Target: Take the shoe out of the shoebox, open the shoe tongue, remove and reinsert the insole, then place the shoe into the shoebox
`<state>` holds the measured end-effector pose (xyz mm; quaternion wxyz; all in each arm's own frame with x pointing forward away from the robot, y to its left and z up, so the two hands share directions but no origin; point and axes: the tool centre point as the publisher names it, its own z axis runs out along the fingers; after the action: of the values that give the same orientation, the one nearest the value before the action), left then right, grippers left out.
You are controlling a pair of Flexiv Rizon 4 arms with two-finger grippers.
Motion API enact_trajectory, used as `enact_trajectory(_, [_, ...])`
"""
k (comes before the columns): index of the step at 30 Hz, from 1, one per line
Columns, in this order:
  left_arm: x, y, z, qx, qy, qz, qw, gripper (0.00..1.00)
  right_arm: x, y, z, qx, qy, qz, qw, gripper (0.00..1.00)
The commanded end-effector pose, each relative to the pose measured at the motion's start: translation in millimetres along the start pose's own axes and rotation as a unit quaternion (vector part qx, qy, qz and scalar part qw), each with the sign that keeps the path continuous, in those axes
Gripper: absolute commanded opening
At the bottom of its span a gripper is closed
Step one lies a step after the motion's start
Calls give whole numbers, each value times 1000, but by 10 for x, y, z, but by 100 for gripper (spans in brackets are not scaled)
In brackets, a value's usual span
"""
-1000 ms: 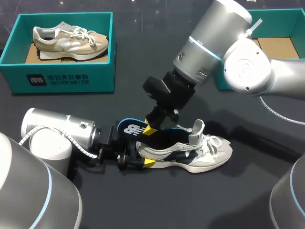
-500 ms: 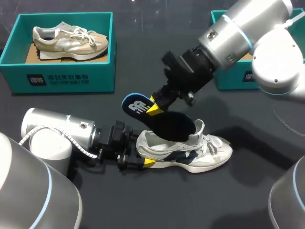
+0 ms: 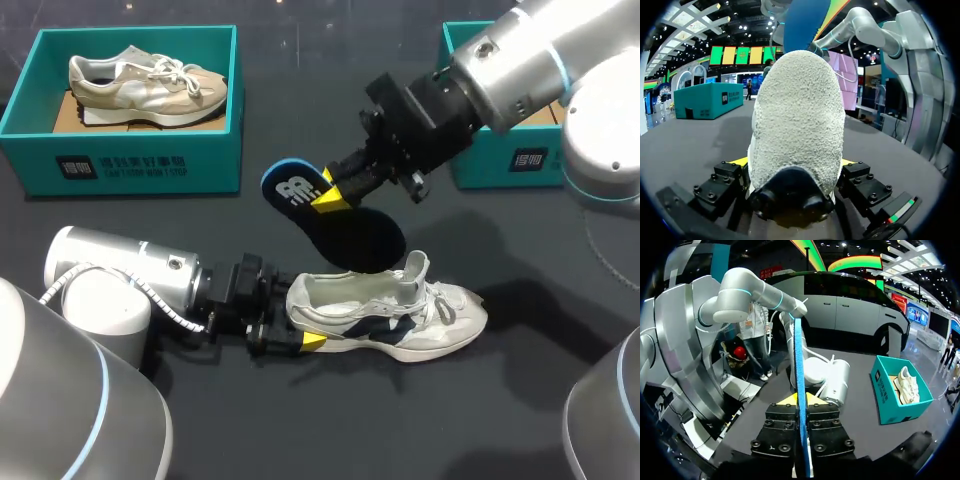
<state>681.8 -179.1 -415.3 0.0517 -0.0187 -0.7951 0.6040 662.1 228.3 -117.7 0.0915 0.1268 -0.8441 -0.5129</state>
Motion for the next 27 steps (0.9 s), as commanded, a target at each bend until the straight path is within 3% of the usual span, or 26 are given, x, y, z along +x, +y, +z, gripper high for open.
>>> enact_trajectory(1, [16,25,-9,-1,-1,0,1000,0,198,124,-375,-18,6,3,1000,0])
enact_trajectory(14, [16,25,-9,-1,-1,0,1000,0,198,124,-375,-18,6,3,1000,0])
enact_trajectory(21, [16,25,-9,-1,-1,0,1000,0,573,-16,-425,-50,-39,62,996,0])
enact_trajectory(27, [16,25,-9,-1,-1,0,1000,0,805,40,-449,-83,-43,101,991,0])
